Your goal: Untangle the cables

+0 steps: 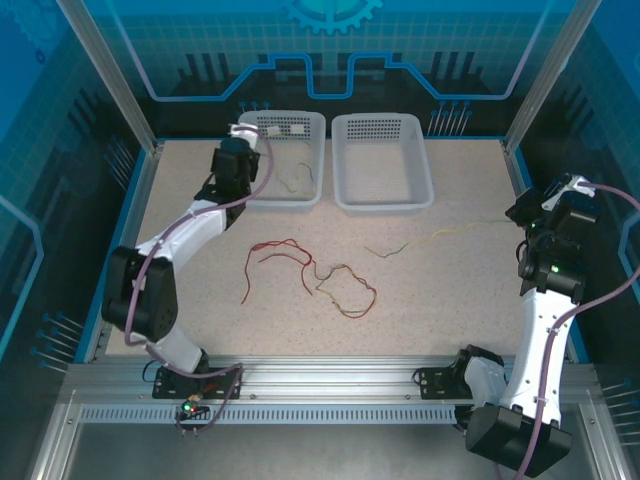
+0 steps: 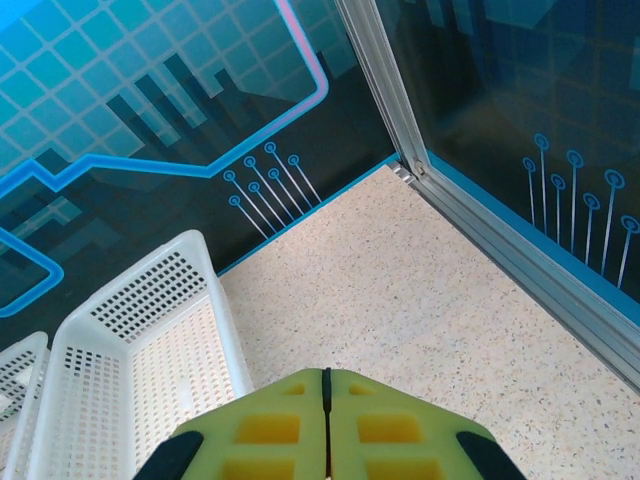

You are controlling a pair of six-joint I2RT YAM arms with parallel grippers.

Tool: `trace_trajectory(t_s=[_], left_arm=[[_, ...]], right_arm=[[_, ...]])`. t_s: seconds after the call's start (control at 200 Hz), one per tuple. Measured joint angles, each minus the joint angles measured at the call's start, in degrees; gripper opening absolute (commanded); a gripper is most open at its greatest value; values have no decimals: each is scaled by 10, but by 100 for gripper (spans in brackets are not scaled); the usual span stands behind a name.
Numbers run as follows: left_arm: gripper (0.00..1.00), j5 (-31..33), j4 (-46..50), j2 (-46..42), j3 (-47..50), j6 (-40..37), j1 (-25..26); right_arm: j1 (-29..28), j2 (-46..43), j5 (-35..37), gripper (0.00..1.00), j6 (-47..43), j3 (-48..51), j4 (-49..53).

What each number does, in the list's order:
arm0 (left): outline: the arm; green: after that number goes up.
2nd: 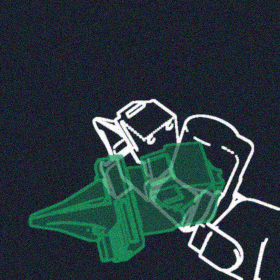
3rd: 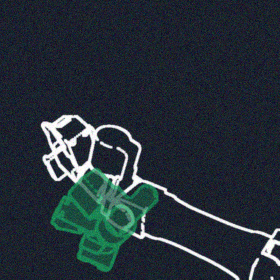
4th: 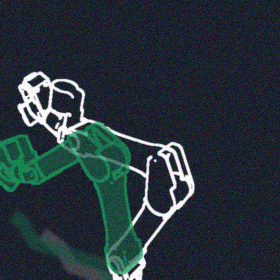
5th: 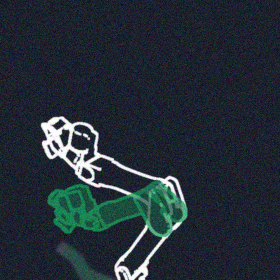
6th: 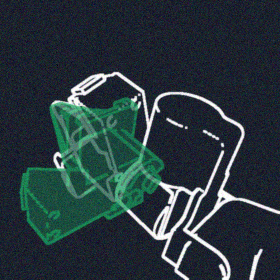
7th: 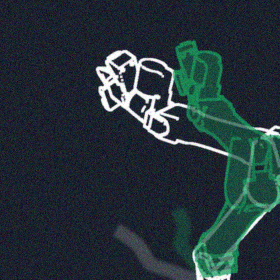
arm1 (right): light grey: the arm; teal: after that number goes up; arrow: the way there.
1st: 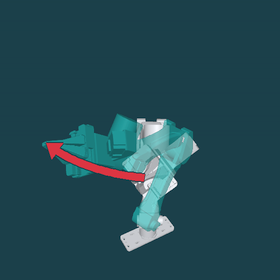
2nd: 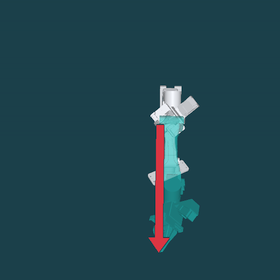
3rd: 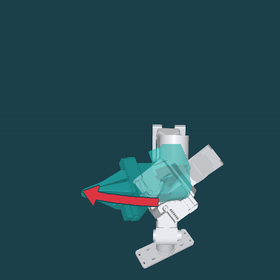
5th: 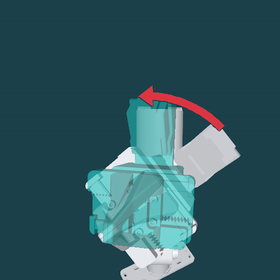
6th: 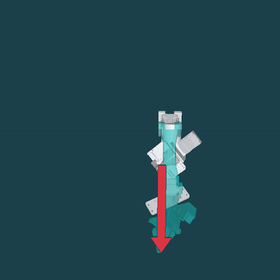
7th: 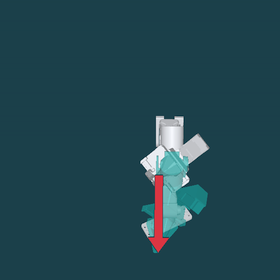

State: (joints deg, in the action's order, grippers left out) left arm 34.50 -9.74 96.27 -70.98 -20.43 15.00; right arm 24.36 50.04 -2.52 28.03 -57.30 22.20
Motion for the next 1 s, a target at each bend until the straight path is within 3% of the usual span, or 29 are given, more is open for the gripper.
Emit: trace_trajectory(t_s=[0.185,0.445,0.846,1.001], left_arm=[[0,0,87,125,-128,-62,45],[0,-54,165,213,-180,-100,81],[0,-174,264,257,-238,-14,14],[0,-185,294,272,-268,0,-5]], right_arm=[[0,0,-1,0,-2,0,0],[-1,-9,-9,0,-4,4,0],[-7,-15,-16,0,-4,7,0],[-10,-24,-16,0,-4,7,0]])
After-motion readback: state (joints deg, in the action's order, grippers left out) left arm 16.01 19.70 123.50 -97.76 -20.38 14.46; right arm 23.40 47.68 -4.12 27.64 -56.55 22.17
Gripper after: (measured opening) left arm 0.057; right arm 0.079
